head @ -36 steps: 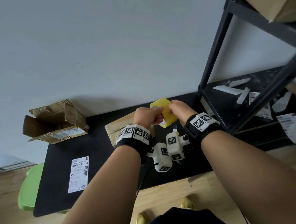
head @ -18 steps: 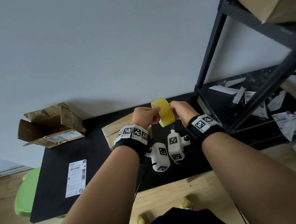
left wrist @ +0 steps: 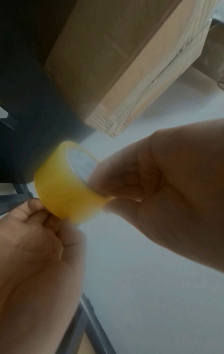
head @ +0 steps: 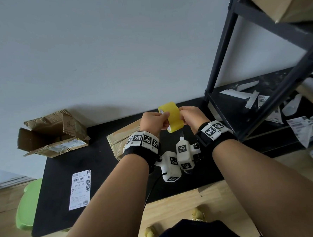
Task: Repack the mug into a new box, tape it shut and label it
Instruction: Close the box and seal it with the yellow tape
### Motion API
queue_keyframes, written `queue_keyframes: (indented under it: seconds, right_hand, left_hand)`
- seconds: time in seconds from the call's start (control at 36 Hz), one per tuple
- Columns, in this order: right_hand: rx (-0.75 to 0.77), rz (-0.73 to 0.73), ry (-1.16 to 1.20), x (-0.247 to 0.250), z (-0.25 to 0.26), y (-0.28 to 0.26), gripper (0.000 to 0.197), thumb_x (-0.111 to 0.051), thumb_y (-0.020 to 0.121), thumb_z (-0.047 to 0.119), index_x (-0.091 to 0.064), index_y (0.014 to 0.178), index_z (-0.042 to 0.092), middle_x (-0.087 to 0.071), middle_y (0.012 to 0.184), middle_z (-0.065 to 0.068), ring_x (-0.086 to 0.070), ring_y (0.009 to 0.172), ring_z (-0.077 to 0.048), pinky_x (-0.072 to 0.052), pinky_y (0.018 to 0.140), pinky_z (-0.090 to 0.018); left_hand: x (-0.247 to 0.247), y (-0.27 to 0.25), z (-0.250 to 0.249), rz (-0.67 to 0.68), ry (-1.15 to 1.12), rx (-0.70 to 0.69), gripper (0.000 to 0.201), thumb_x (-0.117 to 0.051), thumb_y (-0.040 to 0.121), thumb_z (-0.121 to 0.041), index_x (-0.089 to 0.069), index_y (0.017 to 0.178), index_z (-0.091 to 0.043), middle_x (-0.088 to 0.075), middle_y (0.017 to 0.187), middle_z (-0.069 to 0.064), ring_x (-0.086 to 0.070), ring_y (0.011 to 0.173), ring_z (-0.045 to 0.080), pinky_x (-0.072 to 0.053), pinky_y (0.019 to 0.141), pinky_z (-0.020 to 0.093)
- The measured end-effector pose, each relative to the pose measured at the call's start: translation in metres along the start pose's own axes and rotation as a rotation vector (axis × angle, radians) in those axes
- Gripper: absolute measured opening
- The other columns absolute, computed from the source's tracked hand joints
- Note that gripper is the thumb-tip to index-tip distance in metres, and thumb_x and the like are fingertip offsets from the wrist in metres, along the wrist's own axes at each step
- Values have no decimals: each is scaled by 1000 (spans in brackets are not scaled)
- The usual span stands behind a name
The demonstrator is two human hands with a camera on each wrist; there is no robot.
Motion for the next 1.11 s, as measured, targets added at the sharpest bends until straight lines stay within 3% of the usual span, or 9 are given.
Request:
queue_keyframes:
  seconds: [0.19, 0.36, 0.42, 0.47, 0.53, 0.61, 0.67, 0.94, 1.11]
  right_hand:
    - [21, 68, 124, -2, 4, -1, 26, -50, 86, -3, -71, 97, 7, -69, 105, -17, -67, 98, -28, -54, 92, -37]
    - [40, 96, -31, -7, 1, 0, 21, -59, 84, 9, -70, 83, 27, -68, 103, -12, -59, 92, -21, -48, 83, -33]
    - [47, 85, -32, -7, 2, 0, 20, -60, 84, 8, -72, 92, 22, -67, 99, -7, -58, 91, -19, -46, 81, -31]
    - [51, 70, -42, -7, 3, 1, 25, -60, 84, 7, -72, 104, 15, -66, 98, -4, -57, 91, -18, -43, 77, -27]
    - [43, 61, -48, -8, 2, 1, 27, -62, 84, 8, -71, 109, 14, -67, 104, -6, -60, 97, -21, -47, 80, -30]
    - [31, 51, -54, -10, 0, 3, 33, -66, 83, 10, -69, 115, 12, -67, 115, -10, -63, 107, -27, -48, 99, -43]
    - [27, 54, -54, -11, -1, 5, 34, -67, 83, 11, -67, 118, 12, -67, 117, -11, -62, 109, -28, -47, 101, -45]
    - [37, 57, -46, -11, 1, 4, 31, -65, 87, 6, -67, 118, 8, -66, 118, -12, -61, 111, -26, -46, 98, -34]
    - [46, 50, -50, -12, 0, 3, 33, -65, 87, 5, -66, 120, 6, -66, 120, -14, -62, 112, -27, -45, 103, -41]
  left_hand:
    - [12, 4, 9, -40, -82, 82, 31, -61, 93, -17, -66, 67, 0, -64, 66, 13, -60, 60, 23, -58, 70, 35]
    - [18, 1, 8, -75, -154, 109, 33, -57, 96, -20, -64, 70, -1, -64, 69, 13, -59, 61, 23, -54, 57, 30]
    - [18, 2, 6, -67, -21, 95, 38, -54, 97, -26, -65, 68, -3, -64, 67, 9, -60, 65, 24, -58, 71, 37]
    - [24, 1, -5, -97, 265, 31, 43, -48, 97, -35, -64, 68, -7, -61, 62, 3, -59, 68, 24, -53, 68, 34]
    - [31, -2, -20, -185, 484, -60, 37, -45, 98, -36, -65, 79, -10, -63, 72, 4, -58, 76, 25, -42, 62, 28]
    - [28, -5, -32, -211, 519, -181, 32, -50, 95, -26, -62, 123, -14, -64, 117, 5, -59, 107, 22, -43, 87, 28]
    - [13, -7, -36, -127, 566, -249, 37, -52, 94, -20, -59, 130, -15, -58, 126, 6, -57, 113, 22, -41, 95, 27]
    - [-4, -21, -55, -159, 819, -461, 26, -50, 95, -16, -70, 111, -9, -61, 118, 6, -51, 112, 23, -36, 81, 27]
    - [-9, -21, -56, -182, 928, -453, 25, -50, 94, -13, -71, 107, -7, -60, 111, 10, -57, 100, 27, -33, 70, 27]
Point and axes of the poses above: each hand's wrist, its own y-axis towards the middle knuckle, its own x-axis out of the back of the hand, z = x × y, the point moved 10 cm from there along y, towards the middle knuckle
